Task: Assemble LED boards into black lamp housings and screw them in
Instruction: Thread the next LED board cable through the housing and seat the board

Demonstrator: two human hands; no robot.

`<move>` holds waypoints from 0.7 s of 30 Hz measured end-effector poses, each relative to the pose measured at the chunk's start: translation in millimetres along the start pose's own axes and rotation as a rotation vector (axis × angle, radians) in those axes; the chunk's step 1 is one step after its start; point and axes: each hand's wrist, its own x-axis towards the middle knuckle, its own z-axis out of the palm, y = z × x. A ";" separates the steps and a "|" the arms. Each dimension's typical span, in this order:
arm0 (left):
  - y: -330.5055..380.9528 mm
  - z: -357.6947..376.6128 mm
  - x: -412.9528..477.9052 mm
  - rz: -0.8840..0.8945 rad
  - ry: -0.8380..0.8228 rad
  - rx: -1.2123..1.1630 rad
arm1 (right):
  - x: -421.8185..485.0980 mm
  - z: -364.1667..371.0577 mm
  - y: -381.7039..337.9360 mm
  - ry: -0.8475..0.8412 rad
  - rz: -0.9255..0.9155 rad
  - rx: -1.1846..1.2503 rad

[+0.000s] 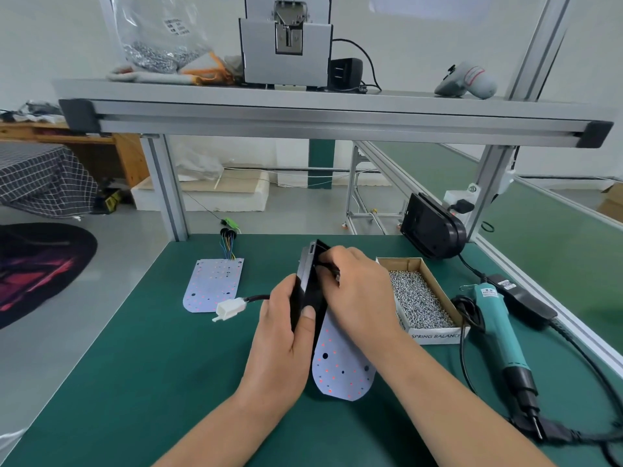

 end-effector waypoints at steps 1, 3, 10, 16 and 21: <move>-0.2 -0.2 0.3 0.004 -0.007 0.013 | -0.1 -0.2 0.9 0.005 0.006 -0.004; -1.2 0.1 0.6 0.007 -0.013 0.020 | 0.1 -0.6 2.0 0.011 0.009 -0.014; -5.9 0.4 0.8 0.011 0.001 -0.017 | -0.6 -1.4 2.7 0.009 -0.042 -0.020; -7.2 0.6 0.8 -0.003 0.009 0.004 | 0.6 -1.3 2.2 -0.164 -0.095 0.003; -4.5 -0.5 -0.3 0.021 -0.015 -0.006 | -1.8 -3.3 6.9 -0.043 0.050 0.074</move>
